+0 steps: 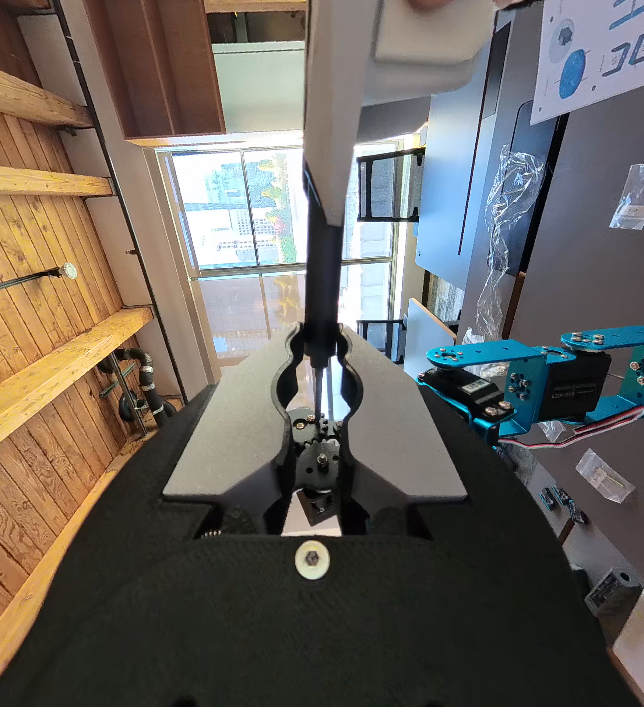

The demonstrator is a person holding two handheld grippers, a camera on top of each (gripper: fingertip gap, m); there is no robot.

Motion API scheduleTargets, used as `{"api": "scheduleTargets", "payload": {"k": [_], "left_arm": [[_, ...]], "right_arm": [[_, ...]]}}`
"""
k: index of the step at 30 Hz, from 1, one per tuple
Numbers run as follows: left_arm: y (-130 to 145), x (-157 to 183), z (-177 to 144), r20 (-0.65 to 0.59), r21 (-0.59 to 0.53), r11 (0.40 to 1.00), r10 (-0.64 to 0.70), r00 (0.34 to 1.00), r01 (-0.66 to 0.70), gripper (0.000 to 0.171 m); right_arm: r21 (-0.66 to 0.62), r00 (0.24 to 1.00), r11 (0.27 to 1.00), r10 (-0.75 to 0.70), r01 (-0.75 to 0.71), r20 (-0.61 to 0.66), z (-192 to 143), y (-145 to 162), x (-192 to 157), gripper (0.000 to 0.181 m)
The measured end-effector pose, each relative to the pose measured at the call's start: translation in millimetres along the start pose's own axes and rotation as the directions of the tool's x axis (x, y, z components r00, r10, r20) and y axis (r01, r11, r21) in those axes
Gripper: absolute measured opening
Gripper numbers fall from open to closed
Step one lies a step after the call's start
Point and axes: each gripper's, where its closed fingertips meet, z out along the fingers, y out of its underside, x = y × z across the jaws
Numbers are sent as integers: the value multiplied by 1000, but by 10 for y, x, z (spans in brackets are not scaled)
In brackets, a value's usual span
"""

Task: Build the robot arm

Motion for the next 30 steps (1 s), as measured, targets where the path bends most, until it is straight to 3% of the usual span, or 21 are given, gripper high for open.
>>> {"api": "scheduleTargets", "payload": {"k": [5, 12, 18, 22, 26, 30], "left_arm": [[-9, -13, -16, 18, 9, 1000, 16, 1000, -16, 15], [-43, -20, -54, 53, 16, 1000, 15, 998, -16, 15], [-101, -44, -171, 75, 90, 991, -107, 991, 101, 38], [-59, -108, -354, 106, 119, 975, -203, 973, 190, 42], [68, -149, -672, 98, 155, 916, -386, 917, 369, 39], [340, -182, -909, 14, 195, 755, -640, 768, 626, 37]], "right_arm": [[-68, 997, 995, -74, 72, -34, -6, 24, 1, 25], [-59, 997, 997, 50, -54, -54, -33, -10, -29, 24], [-23, 996, 1000, 18, -20, -82, -14, -25, -76, 24], [25, 996, 999, 22, -20, -87, 0, -16, -80, 24], [49, 996, 999, 15, -10, -85, -10, -48, -95, 24], [54, 996, 998, -23, 28, -91, -34, -93, -149, 24]]}}
